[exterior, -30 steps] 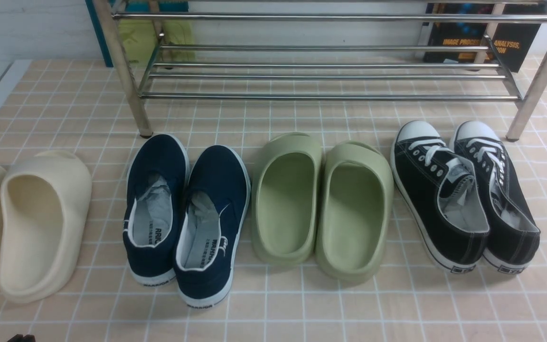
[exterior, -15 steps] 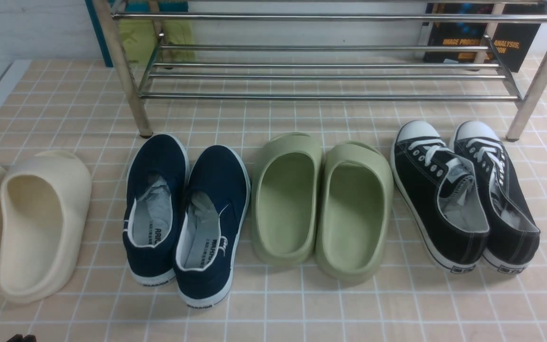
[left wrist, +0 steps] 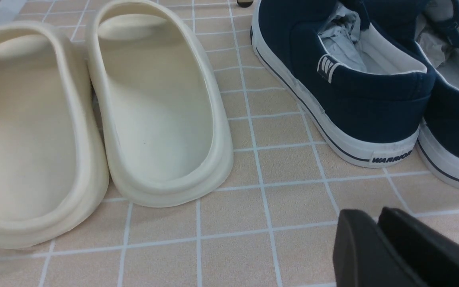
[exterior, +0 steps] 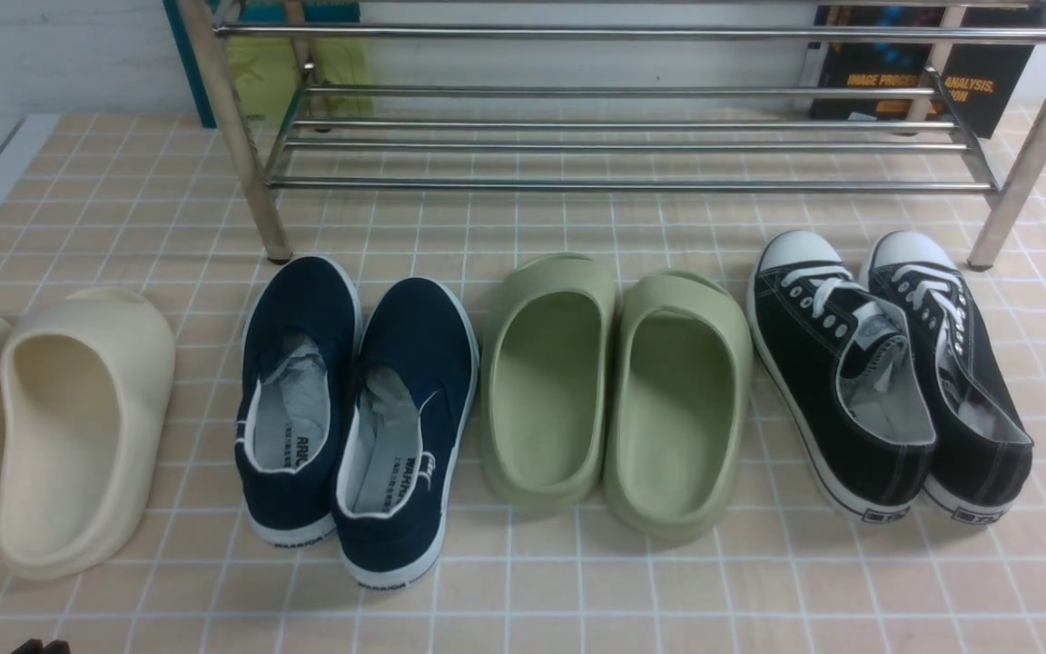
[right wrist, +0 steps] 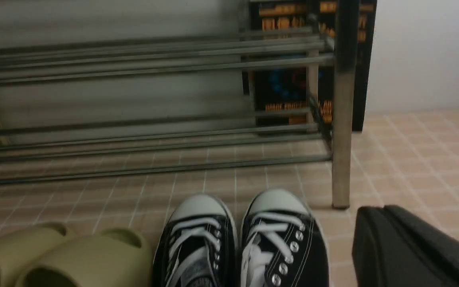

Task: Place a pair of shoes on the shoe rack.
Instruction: Use the right arm to grab the shoe closest to it

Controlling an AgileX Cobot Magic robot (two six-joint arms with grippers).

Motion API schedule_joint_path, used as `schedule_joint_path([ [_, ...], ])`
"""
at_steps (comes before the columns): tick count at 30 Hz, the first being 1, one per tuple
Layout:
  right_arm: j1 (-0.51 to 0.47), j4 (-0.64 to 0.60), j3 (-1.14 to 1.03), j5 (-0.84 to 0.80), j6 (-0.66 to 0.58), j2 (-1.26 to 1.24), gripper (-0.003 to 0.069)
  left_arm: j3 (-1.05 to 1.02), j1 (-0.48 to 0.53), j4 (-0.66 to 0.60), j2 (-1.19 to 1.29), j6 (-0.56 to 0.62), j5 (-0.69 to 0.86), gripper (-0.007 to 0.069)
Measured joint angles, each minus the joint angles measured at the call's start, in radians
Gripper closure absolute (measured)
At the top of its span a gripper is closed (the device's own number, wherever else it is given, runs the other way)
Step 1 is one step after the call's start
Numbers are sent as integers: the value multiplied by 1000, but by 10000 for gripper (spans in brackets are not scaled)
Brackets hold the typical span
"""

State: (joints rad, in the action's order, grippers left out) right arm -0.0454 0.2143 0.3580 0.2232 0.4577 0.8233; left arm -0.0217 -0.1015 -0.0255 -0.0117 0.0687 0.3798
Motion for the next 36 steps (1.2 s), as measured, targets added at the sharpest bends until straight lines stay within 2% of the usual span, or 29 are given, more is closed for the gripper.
schedule_joint_path([
  [2,48,109,0,-47,180,84,676,0,0,0,0,0,0,517],
  [3,64,148,2,-58,220,104,676,0,0,0,0,0,0,517],
  [5,142,343,26,-85,371,189,673,0,0,0,0,0,0,516],
  [6,172,415,45,-101,423,217,673,0,0,0,0,0,0,515],
  [7,179,434,50,-103,436,225,673,0,0,0,0,0,0,515],
  [8,240,583,91,-136,545,281,671,0,0,0,0,0,0,515],
  [9,247,601,96,-139,559,288,671,0,0,0,0,0,0,514],
  [10,312,759,143,-172,673,349,668,0,0,0,0,0,0,513],
  [13,386,963,224,-194,856,425,652,0,0,0,0,0,0,508],
  [15,420,1093,273,-176,956,470,626,0,0,0,0,0,0,505],
  [20,441,1448,381,-94,1176,561,487,0,0,0,0,0,0,499],
  [23,441,1506,414,-146,1232,578,410,0,0,0,0,0,0,496],
  [26,441,1515,428,-223,1229,581,382,0,0,0,0,0,0,495],
  [31,441,1499,429,-425,1041,582,373,0,0,-1,0,0,0,491],
  [33,441,1411,431,-530,934,582,387,0,0,-1,0,0,0,490],
  [36,441,1095,459,-679,687,582,449,0,0,-1,0,0,0,489],
])
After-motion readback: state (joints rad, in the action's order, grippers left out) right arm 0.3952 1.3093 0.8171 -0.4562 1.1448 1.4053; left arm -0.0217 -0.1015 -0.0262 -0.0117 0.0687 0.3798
